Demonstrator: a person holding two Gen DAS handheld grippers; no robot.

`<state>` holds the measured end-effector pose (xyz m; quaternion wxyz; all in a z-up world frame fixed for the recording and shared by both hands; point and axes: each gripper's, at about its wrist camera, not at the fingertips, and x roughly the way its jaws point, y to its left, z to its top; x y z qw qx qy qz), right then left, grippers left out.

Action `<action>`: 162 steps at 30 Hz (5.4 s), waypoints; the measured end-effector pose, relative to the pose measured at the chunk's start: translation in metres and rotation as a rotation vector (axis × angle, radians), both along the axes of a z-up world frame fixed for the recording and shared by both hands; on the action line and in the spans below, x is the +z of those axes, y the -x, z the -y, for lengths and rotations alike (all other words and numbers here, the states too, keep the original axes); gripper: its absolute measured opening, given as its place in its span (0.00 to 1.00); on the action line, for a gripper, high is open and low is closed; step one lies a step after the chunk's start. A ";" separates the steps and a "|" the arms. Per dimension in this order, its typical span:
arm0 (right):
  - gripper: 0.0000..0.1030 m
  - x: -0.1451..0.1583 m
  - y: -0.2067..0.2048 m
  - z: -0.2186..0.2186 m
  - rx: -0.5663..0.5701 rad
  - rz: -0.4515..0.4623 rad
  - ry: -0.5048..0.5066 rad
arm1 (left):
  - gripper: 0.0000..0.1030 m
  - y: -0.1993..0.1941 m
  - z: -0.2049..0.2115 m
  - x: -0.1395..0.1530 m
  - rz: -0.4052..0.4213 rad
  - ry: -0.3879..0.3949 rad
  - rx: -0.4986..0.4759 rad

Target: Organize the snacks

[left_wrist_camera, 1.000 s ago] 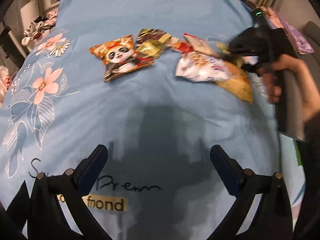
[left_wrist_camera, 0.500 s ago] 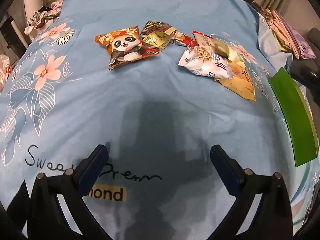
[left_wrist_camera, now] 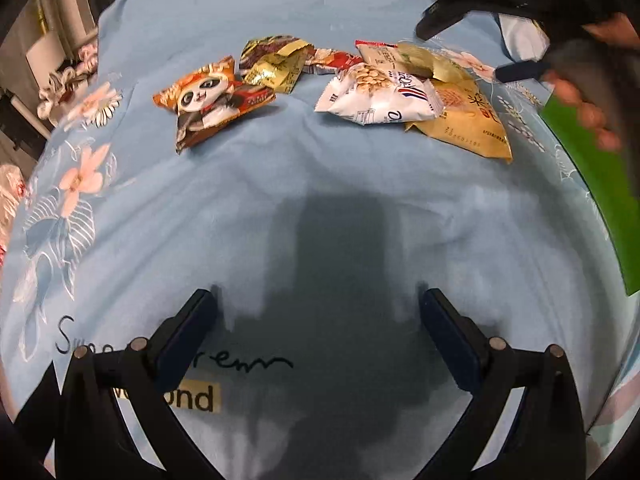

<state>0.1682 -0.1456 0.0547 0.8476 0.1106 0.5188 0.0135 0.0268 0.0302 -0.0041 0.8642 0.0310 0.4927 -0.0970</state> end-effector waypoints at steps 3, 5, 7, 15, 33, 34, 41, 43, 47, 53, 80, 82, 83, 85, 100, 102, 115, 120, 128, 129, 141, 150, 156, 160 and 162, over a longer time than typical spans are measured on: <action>0.90 -0.029 -0.022 0.010 -0.090 -0.110 -0.049 | 1.00 -0.006 -0.010 0.000 -0.018 0.023 0.004; 0.80 -0.031 -0.022 0.016 -0.142 -0.061 -0.029 | 1.00 -0.006 -0.010 -0.001 -0.016 0.014 -0.002; 0.41 -0.029 -0.017 0.019 -0.143 -0.019 -0.026 | 1.00 -0.005 -0.010 0.000 -0.009 0.002 -0.004; 0.09 0.014 0.038 0.018 0.041 0.142 -0.094 | 1.00 0.000 -0.008 -0.001 0.008 -0.007 0.004; 0.91 -0.027 -0.061 -0.005 -0.192 -0.095 0.020 | 1.00 0.015 -0.001 -0.004 0.036 -0.014 0.050; 0.85 -0.032 -0.064 -0.005 -0.184 -0.093 0.006 | 1.00 0.014 -0.001 -0.004 0.035 -0.014 0.046; 0.55 -0.029 -0.042 0.007 -0.144 0.033 -0.070 | 1.00 0.013 -0.003 -0.004 0.030 -0.010 0.028; 0.55 -0.016 -0.017 0.008 -0.100 0.074 -0.102 | 1.00 0.013 -0.003 -0.004 0.030 -0.010 0.028; 0.55 0.006 0.053 0.004 -0.019 0.149 -0.093 | 1.00 0.014 -0.005 -0.003 0.018 -0.005 0.018; 0.55 -0.003 0.147 -0.002 0.007 0.097 -0.236 | 1.00 0.036 -0.005 0.007 0.034 0.130 -0.048; 0.77 -0.050 0.176 -0.007 0.042 -0.010 -0.445 | 0.66 0.044 -0.018 0.011 -0.062 0.463 -0.119; 0.71 -0.052 0.176 -0.010 0.059 -0.006 -0.446 | 0.66 0.043 -0.011 0.011 -0.070 0.455 -0.152; 0.71 -0.053 0.175 -0.011 0.060 -0.011 -0.447 | 0.66 0.045 -0.005 0.011 -0.064 0.431 -0.168; 0.67 -0.054 0.174 -0.018 0.076 0.001 -0.422 | 0.64 0.048 0.003 0.012 -0.056 0.418 -0.202; 0.34 -0.028 0.184 -0.011 0.096 0.138 -0.365 | 0.19 0.051 0.015 0.036 0.057 0.353 -0.251; 0.34 -0.020 0.189 -0.008 0.084 0.167 -0.382 | 0.18 0.052 0.016 0.045 0.077 0.374 -0.262; 0.33 0.057 0.241 0.080 -0.142 0.444 -0.222 | 0.17 0.068 0.138 0.120 0.240 0.385 -0.474; 0.32 0.048 0.260 0.152 -0.291 0.470 -0.325 | 0.16 0.071 0.192 0.125 0.222 0.421 -0.572; 0.32 0.016 0.274 0.230 -0.525 0.461 -0.432 | 0.14 0.076 0.292 0.114 0.257 0.285 -0.682; 0.32 0.011 0.274 0.235 -0.565 0.443 -0.421 | 0.14 0.072 0.299 0.109 0.234 0.286 -0.690; 1.00 0.031 0.295 0.239 -0.623 0.576 -0.494 | 1.00 0.094 0.225 0.138 0.479 0.290 -0.543; 1.00 0.047 0.231 0.132 -0.331 0.448 -0.315 | 1.00 0.092 0.099 0.094 0.448 0.119 -0.256; 1.00 0.036 0.160 0.068 -0.215 0.281 -0.385 | 1.00 0.076 0.031 0.047 0.289 0.065 -0.111; 1.00 0.039 0.081 0.014 -0.112 0.245 -0.193 | 1.00 0.074 0.008 0.055 0.274 0.146 -0.080; 1.00 0.029 0.035 -0.008 -0.067 0.207 -0.107 | 1.00 0.075 -0.006 0.052 0.267 0.198 -0.018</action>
